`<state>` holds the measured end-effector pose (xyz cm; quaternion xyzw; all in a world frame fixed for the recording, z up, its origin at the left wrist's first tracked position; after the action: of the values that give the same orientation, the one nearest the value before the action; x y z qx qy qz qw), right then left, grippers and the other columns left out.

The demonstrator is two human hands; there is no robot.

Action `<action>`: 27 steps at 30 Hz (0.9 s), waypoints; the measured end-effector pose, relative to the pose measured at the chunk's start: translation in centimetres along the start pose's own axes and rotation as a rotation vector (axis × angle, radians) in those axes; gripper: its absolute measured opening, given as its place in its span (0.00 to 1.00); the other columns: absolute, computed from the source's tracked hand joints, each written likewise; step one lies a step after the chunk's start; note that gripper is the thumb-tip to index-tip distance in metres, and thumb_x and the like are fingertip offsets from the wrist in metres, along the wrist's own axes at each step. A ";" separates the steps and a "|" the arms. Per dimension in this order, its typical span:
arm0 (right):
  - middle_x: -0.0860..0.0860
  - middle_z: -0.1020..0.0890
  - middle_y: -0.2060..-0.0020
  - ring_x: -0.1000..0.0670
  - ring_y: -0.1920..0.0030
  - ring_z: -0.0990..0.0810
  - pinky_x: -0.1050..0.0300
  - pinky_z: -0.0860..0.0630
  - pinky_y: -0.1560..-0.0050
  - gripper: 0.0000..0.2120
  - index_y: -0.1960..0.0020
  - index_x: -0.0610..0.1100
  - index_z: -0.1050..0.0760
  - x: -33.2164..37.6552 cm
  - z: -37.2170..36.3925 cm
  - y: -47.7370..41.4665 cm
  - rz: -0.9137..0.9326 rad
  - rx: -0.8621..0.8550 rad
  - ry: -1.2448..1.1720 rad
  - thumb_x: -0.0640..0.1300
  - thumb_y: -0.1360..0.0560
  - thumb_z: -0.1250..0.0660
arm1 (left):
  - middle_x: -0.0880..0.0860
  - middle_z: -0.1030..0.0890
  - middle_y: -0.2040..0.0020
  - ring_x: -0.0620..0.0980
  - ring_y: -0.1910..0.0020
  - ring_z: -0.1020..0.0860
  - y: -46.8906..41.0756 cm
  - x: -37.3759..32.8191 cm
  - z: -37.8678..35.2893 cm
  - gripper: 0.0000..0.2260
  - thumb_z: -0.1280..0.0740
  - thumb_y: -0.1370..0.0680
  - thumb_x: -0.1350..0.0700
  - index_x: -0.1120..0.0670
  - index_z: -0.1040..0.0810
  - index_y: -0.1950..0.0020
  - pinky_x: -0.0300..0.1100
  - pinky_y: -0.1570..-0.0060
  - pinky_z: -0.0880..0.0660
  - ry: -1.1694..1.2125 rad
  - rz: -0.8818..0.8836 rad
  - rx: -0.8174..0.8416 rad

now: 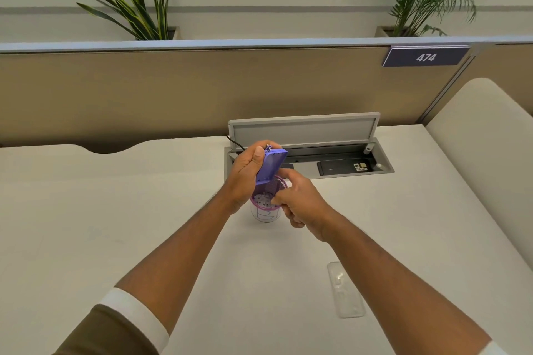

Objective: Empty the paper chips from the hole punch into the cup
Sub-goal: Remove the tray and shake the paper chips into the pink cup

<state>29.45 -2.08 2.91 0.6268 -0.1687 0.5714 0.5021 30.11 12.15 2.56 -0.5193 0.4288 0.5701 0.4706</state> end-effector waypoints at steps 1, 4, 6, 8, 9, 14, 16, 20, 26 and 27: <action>0.45 0.19 0.54 0.55 0.68 0.28 0.65 0.31 0.76 0.28 0.24 0.52 0.31 0.1 0.2 -0.1 0.010 -0.029 -0.006 0.34 0.21 0.34 | 0.54 0.22 0.35 0.54 0.43 0.19 0.0 0.1 0.1 0.16 0.47 0.13 0.51 0.50 0.27 0.29 0.35 0.56 0.17 0.015 0.010 -0.009; 0.39 0.20 0.42 0.54 0.62 0.26 0.70 0.30 0.78 0.31 0.20 0.52 0.37 0.0 1.1 -0.3 0.010 -0.139 -0.074 0.37 0.19 0.33 | 0.48 0.21 0.40 0.51 0.45 0.18 0.2 0.0 0.4 0.14 0.49 0.12 0.53 0.49 0.27 0.31 0.34 0.57 0.17 0.058 0.040 -0.031; 0.40 0.19 0.46 0.54 0.64 0.26 0.68 0.30 0.78 0.32 0.21 0.53 0.36 0.2 0.8 -0.2 0.008 -0.094 -0.076 0.35 0.20 0.33 | 0.47 0.20 0.40 0.51 0.45 0.18 0.3 -0.3 0.5 0.14 0.49 0.12 0.52 0.47 0.27 0.32 0.35 0.56 0.17 0.089 0.040 -0.046; 0.47 0.20 0.54 0.54 0.68 0.27 0.65 0.31 0.76 0.31 0.23 0.54 0.32 0.6 -0.1 0.3 0.028 0.022 -0.001 0.33 0.22 0.33 | 0.47 0.19 0.40 0.51 0.45 0.18 0.4 -0.4 0.6 0.14 0.49 0.12 0.51 0.44 0.25 0.35 0.36 0.55 0.17 0.118 0.039 -0.074; 0.48 0.21 0.55 0.53 0.68 0.27 0.65 0.30 0.76 0.31 0.24 0.54 0.31 0.9 -0.3 0.6 0.042 0.047 0.028 0.33 0.22 0.33 | 0.47 0.19 0.40 0.51 0.44 0.19 0.4 -0.4 0.8 0.14 0.48 0.12 0.51 0.43 0.24 0.37 0.37 0.54 0.17 0.129 0.043 -0.091; 0.44 0.20 0.50 0.54 0.62 0.25 0.68 0.30 0.77 0.31 0.21 0.53 0.36 1.2 0.5 0.7 0.068 -0.070 0.018 0.37 0.20 0.32 | 0.48 0.19 0.40 0.51 0.43 0.19 0.7 -0.6 1.3 0.14 0.48 0.12 0.51 0.43 0.24 0.36 0.41 0.52 0.16 0.163 0.055 -0.133; 0.44 0.19 0.51 0.54 0.62 0.24 0.69 0.30 0.77 0.31 0.20 0.52 0.37 0.8 0.8 1.0 0.078 -0.116 0.002 0.38 0.19 0.31 | 0.48 0.19 0.40 0.51 0.44 0.19 0.8 -0.6 1.3 0.15 0.49 0.12 0.50 0.45 0.24 0.35 0.43 0.51 0.16 0.191 0.070 -0.150; 0.46 0.21 0.56 0.55 0.63 0.24 0.70 0.30 0.73 0.27 0.22 0.50 0.34 0.1 1.7 2.2 0.112 -0.178 0.030 0.39 0.19 0.33 | 0.49 0.18 0.42 0.50 0.46 0.18 1.2 -0.6 1.3 0.16 0.49 0.12 0.49 0.44 0.22 0.36 0.46 0.51 0.16 0.276 0.102 -0.199; 0.39 0.19 0.62 0.43 0.58 0.17 0.59 0.23 0.58 0.20 0.29 0.48 0.26 -3.0 4.2 4.8 0.142 -0.362 0.154 0.42 0.20 0.30 | 0.55 0.18 0.44 0.53 0.49 0.20 1.4 0.2 2.2 0.17 0.46 0.13 0.48 0.50 0.20 0.37 0.48 0.51 0.20 0.622 0.185 -0.357; 0.40 0.18 0.61 0.43 0.57 0.16 0.59 0.23 0.57 0.19 0.30 0.47 0.25 -3.8 4.7 5.3 0.135 -0.391 0.170 0.42 0.20 0.30 | 0.55 0.18 0.44 0.53 0.50 0.20 1.5 0.1 2.4 0.17 0.46 0.13 0.48 0.52 0.20 0.36 0.47 0.52 0.20 0.673 0.186 -0.379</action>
<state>26.75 -9.70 2.59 0.4544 -0.2751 0.6107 0.5872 28.16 14.18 2.66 -0.7138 0.4914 0.4771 0.1461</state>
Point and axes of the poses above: each hand's wrist, its own y-axis away from the middle knuckle, its own z-axis out of the back of the hand, x = y × z, the point moved 7 cm from there along -y, towards the middle knuckle
